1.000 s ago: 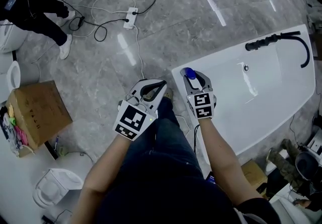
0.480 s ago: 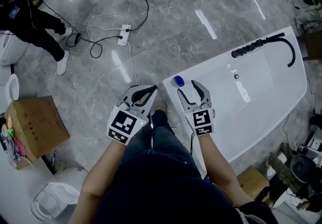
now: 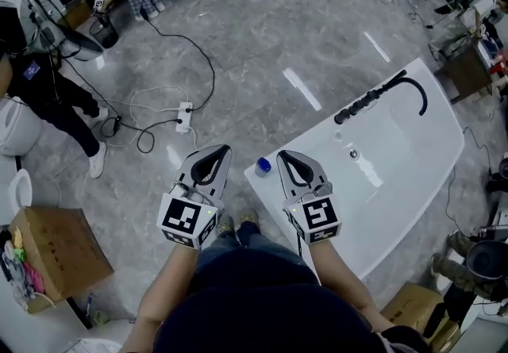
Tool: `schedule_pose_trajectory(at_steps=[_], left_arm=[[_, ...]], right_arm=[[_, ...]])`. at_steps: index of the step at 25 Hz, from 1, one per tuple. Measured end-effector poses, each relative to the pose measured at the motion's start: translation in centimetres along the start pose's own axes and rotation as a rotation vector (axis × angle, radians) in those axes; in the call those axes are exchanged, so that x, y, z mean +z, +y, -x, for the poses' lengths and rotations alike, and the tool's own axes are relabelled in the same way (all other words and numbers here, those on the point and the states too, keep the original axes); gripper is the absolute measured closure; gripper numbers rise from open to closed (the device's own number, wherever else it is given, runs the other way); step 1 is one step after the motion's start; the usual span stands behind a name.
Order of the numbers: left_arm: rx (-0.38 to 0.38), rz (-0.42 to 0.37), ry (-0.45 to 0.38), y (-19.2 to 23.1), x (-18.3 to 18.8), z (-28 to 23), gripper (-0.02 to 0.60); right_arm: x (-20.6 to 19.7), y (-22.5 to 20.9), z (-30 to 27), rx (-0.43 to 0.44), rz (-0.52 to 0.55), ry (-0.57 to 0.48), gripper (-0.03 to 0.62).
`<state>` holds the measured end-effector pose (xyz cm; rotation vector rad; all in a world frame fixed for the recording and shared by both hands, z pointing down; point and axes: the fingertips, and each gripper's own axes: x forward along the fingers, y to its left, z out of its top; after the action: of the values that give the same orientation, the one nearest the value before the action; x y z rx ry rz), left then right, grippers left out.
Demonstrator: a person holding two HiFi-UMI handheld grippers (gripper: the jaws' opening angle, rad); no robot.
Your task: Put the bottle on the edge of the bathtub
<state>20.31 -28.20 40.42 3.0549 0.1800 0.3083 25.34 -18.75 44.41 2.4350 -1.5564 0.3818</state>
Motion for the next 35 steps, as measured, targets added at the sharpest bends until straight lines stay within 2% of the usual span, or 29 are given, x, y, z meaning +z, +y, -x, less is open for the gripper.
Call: schedule_pose_trajectory(at_steps=[9,13,16,22,35], left_arm=[[0.106,-0.058,-0.193,0.6,11.6,4.5,0.558],[0.126,-0.1,-0.271,-0.5,16.3,6.2,0.559],[0.134,-0.128,-0.317,-1.3,18.7,7.8,0.56],[0.135,-0.15,-0.336,-1.2,19.5,9.5,0.558],[0.127,-0.154,-0.31,-1.7,18.7,8.4,0.558]], right_arm=[[12.6,-1.8,5.3,-0.18,0.03,-0.206,0.562],[17.4,-1.9,8.7,-0.218,0.066,-0.302,0.562],[19.5,-1.3,10.8,-0.234,0.087,-0.34,0.562],[20.5,-0.3,11.8,-0.258,0.085,-0.364,0.562],[19.6,-1.2,11.5,-0.24,0.063,-0.356,0.562]])
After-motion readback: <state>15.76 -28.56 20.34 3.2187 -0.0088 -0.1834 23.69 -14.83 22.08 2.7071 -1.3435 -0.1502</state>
